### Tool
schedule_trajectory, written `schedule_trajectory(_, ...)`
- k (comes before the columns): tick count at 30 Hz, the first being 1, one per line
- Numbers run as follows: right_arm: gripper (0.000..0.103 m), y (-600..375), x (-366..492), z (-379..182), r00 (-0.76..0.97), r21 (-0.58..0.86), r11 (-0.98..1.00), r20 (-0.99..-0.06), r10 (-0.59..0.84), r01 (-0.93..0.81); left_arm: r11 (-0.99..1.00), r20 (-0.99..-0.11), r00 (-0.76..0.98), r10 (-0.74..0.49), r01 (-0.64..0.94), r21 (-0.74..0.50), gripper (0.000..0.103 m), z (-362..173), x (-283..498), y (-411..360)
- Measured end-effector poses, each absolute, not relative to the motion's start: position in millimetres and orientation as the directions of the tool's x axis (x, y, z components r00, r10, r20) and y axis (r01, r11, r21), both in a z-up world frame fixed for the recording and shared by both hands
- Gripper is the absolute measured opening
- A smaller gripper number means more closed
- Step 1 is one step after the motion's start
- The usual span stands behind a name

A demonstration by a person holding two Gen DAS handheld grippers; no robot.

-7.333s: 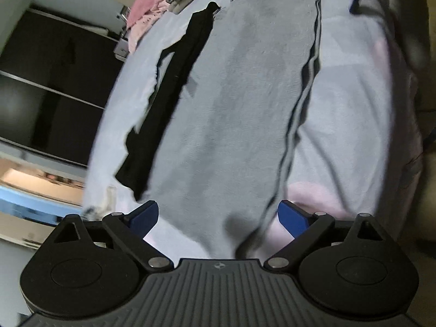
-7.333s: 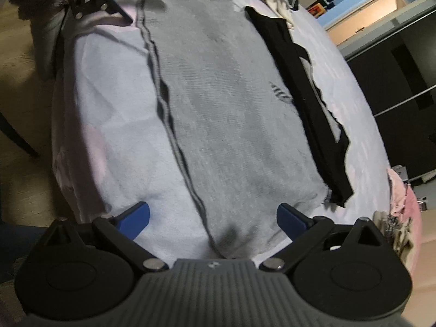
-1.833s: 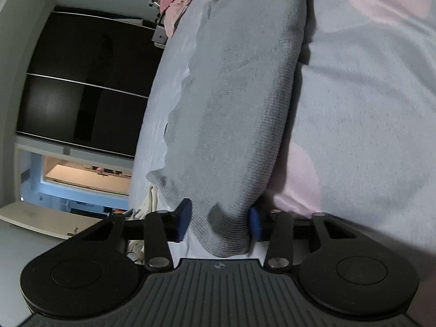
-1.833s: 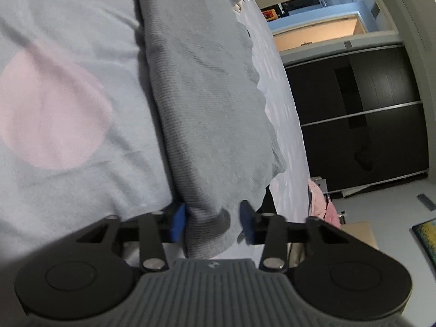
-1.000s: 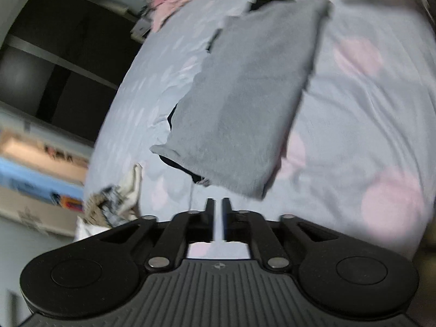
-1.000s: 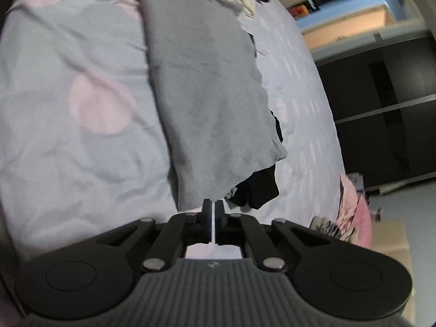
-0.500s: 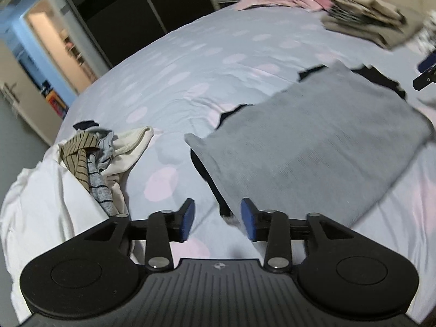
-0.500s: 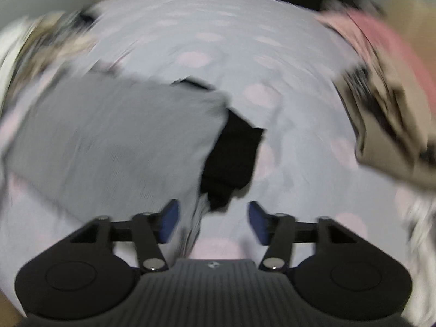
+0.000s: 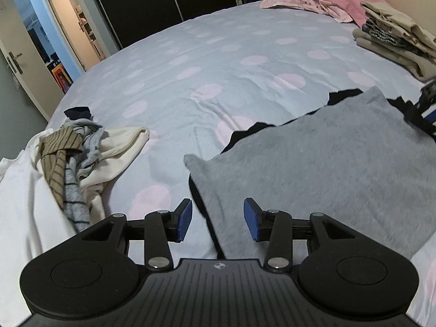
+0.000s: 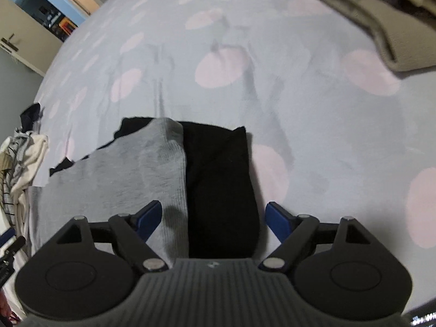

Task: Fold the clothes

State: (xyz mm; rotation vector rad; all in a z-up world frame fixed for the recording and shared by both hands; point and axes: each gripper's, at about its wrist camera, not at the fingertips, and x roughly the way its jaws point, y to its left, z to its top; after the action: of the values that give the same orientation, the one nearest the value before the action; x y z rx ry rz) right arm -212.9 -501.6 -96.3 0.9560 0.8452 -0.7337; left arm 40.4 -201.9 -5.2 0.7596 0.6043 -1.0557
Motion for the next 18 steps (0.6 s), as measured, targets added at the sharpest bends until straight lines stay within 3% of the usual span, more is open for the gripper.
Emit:
schedule_trajectory(3, 0.086, -506, -200, -100, 0.474, 0.370, 0.424, -0.864, -0.171, 0.827, 0.287, -0.757, 0.377, -0.534, 0.923, 0.257, 0.040, -9, 40, -210)
schedule_trajectory(5, 0.075, -509, -191, -100, 0.472, 0.356, 0.445, -0.862, -0.183, 0.822, 0.287, -0.762, 0.380, -0.525, 0.921, 0.261, 0.040, -13, 41, -215)
schedule_trajectory(7, 0.053, -509, -184, -99, 0.447, 0.321, 0.447, -0.869, -0.210, 0.835, 0.294, -0.768, 0.380, -0.515, 0.920, 0.258, 0.040, -16, 42, -218)
schedule_trajectory(8, 0.049, -510, -183, -99, 0.450, 0.323, 0.450, -0.868, -0.209, 0.832, 0.297, -0.771, 0.381, -0.511, 0.919, 0.257, 0.040, -17, 43, -220)
schedule_trajectory(10, 0.029, -510, -180, -96, 0.461, 0.331, 0.464, -0.865, -0.199, 0.821, 0.305, -0.769, 0.385, -0.510, 0.917, 0.257, 0.040, -17, 45, -221)
schedule_trajectory(13, 0.019, -506, -178, -88, 0.472, 0.331, 0.478, -0.857, -0.209, 0.814, 0.318, -0.763, 0.392, -0.514, 0.913, 0.255, 0.040, -15, 47, -220)
schedule_trajectory(18, 0.017, -495, -174, -61, 0.538, 0.400, 0.480, -0.820, -0.193, 0.781, 0.334, -0.749, 0.409, -0.522, 0.906, 0.261, 0.040, -10, 48, -213)
